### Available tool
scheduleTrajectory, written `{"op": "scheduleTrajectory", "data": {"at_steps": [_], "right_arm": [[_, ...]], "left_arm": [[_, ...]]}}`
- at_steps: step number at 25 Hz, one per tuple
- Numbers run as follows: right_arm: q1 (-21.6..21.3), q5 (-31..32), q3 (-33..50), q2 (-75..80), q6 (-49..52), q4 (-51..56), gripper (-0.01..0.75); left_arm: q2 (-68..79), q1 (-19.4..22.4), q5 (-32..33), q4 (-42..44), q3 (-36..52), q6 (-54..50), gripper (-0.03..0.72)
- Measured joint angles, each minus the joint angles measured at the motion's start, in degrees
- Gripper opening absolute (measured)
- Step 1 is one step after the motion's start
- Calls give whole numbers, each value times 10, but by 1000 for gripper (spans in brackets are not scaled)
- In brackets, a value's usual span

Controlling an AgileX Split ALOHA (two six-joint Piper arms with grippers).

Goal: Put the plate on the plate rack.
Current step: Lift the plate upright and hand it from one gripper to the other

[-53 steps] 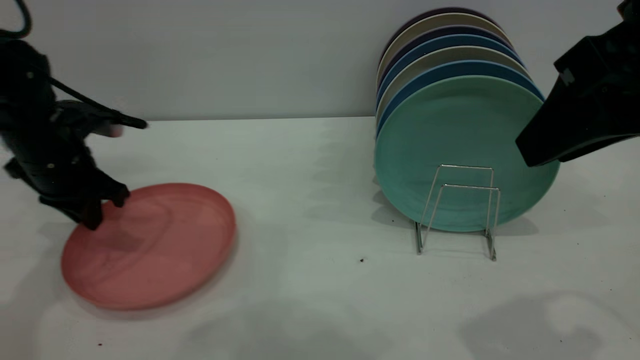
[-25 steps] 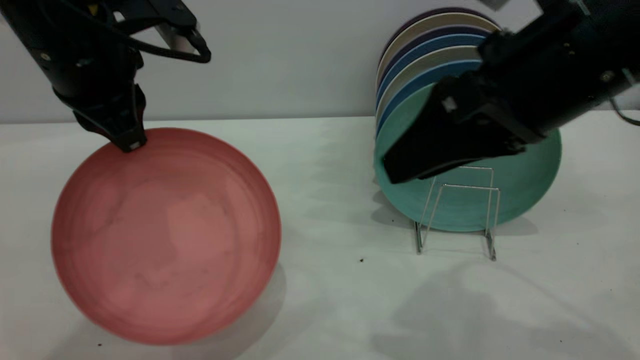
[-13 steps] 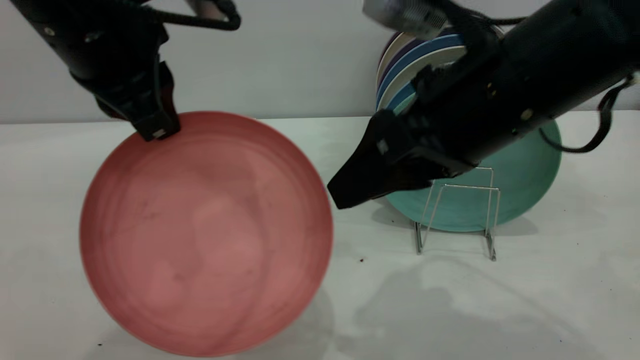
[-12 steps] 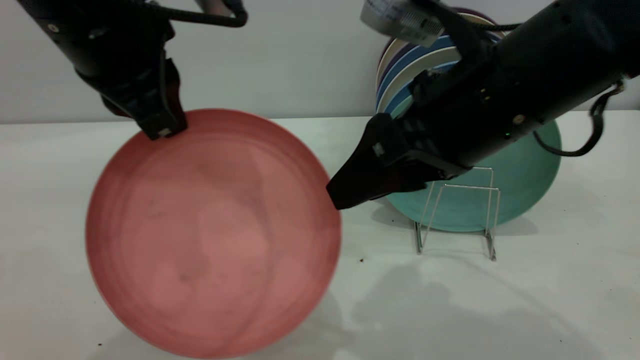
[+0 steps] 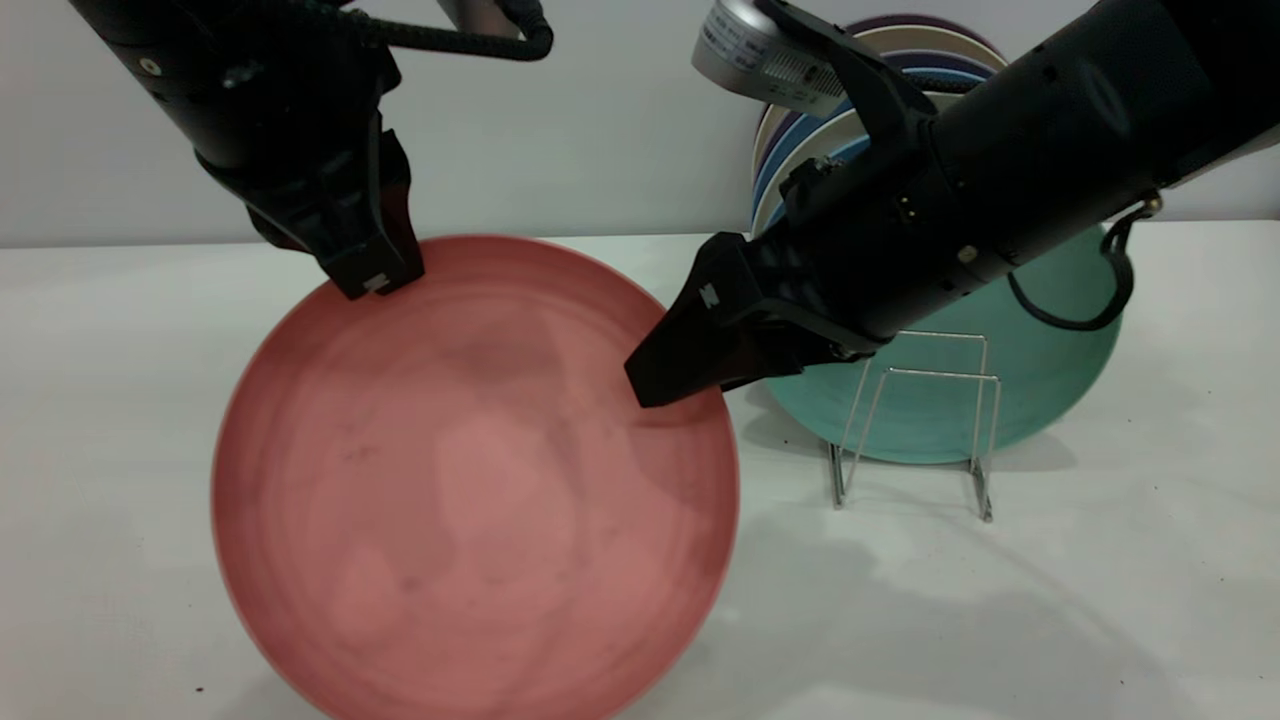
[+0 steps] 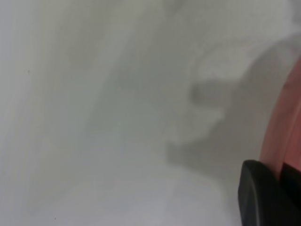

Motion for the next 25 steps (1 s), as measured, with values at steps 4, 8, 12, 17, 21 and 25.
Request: {"op": "scheduleTrajectory", "data": {"at_steps": [4, 8, 12, 17, 21, 25], "right_arm": [[0, 16, -7, 17, -21, 33, 475], [0, 43, -11, 38, -27, 53, 469], [0, 44, -16, 47, -32, 61, 394], [0, 48, -22, 47, -46, 57, 187], [0, 63, -22, 47, -52, 50, 110], [0, 63, -23, 47, -56, 44, 110]], "left_arm": [[0, 0, -11, -11, 0, 0, 12], [-2, 0, -21, -15, 0, 1, 12], [-6, 0, -24, -21, 0, 1, 12], [-6, 1, -29, -30, 0, 5, 14], [-6, 1, -29, -23, 0, 7, 14], [-6, 1, -29, -23, 0, 4, 17]]}}
